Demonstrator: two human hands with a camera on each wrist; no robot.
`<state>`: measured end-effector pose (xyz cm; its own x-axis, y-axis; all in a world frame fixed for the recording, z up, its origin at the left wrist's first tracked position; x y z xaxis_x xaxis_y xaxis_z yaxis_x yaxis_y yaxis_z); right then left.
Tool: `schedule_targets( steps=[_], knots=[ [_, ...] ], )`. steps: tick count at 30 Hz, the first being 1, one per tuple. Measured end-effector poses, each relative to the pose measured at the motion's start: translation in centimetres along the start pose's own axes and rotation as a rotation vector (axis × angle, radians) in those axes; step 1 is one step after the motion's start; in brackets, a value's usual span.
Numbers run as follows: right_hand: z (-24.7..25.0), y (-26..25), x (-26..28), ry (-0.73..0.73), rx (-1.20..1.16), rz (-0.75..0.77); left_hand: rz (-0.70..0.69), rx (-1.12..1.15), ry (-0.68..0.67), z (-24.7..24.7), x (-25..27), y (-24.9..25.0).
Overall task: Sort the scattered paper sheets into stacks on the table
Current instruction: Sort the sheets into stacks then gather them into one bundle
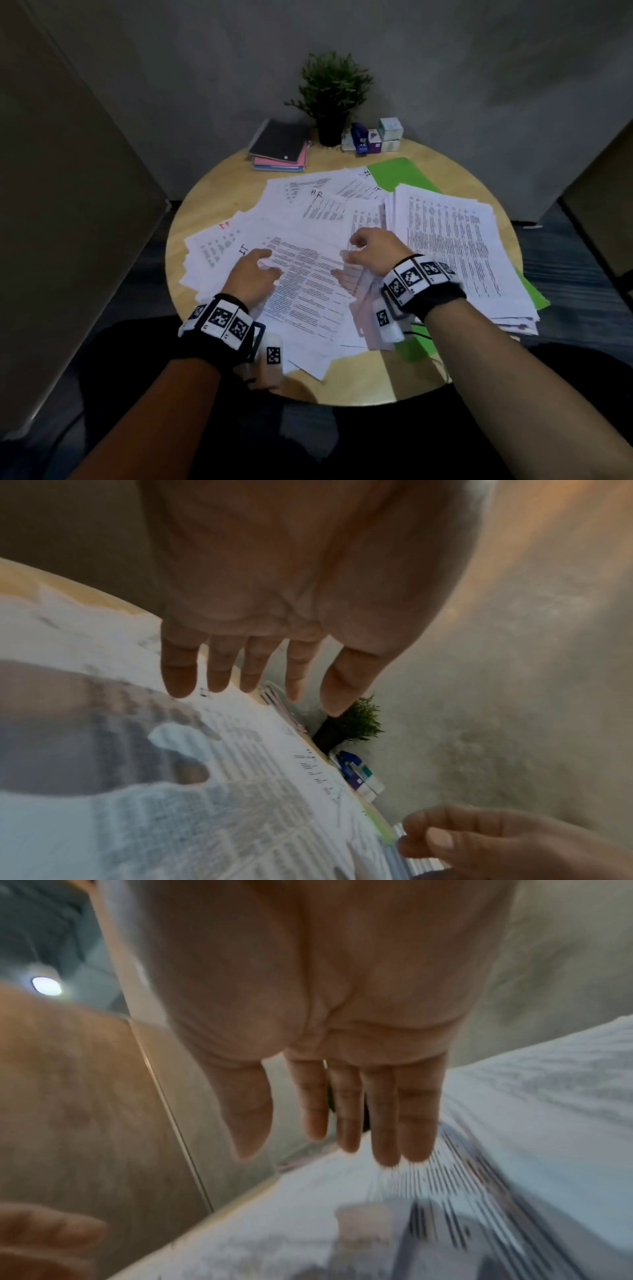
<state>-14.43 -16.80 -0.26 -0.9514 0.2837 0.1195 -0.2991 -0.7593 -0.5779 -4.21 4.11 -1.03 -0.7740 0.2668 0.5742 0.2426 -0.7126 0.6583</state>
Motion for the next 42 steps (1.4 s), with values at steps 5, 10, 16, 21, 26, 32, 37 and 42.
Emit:
schedule_targets(
  steps=[5, 10, 16, 21, 26, 32, 37, 42],
  knots=[
    [-4.1, -1.1, -1.5, -0.101, 0.146, -0.147, 0.097, 0.104, -0.026, 0.1, -1.5, -4.7],
    [-6.3, -1.1, -0.3, -0.106, 0.278, -0.232, 0.050, 0.089, -0.046, -0.4, -1.1, -5.9],
    [-6.8, -0.9, 3.2, 0.082, -0.050, -0.254, -0.042, 0.067, 0.016, -1.1, -0.6, -7.0],
    [-6.2, -1.3, 5.8, 0.287, -0.233, -0.169, -0.049, 0.138, 0.040, -1.1, -0.9, -7.6],
    [-5.3, -2.3, 7.5, 0.498, -0.453, -0.089, -0.005, 0.229, 0.073, -0.3, -1.1, -7.8],
    [-5.3, -1.9, 8.4, 0.733, -0.667, -0.114, 0.013, 0.653, 0.021, 1.3, 0.0, -7.0],
    [-5.7, -2.2, 8.7, 0.759, -0.758, -0.130, -0.164, 0.695, -0.056, 1.6, 1.5, -5.6],
    [-5.1, -0.9, 8.6, 0.535, -0.702, -0.114, -0.279, 0.591, 0.196, 2.2, 2.7, -3.6]
  ],
)
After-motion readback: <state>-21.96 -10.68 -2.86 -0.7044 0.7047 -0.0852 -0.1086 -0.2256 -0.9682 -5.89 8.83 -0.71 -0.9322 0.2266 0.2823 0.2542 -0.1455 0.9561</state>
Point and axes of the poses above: each hand's wrist, its own x-axis away from the middle knuckle, its own z-axis out of the back of the hand, y = z × x, the point moved 1 cm from there along -x, towards the middle knuckle, and after that the axes turned 15 degrees about z, right-handed, at the moved point
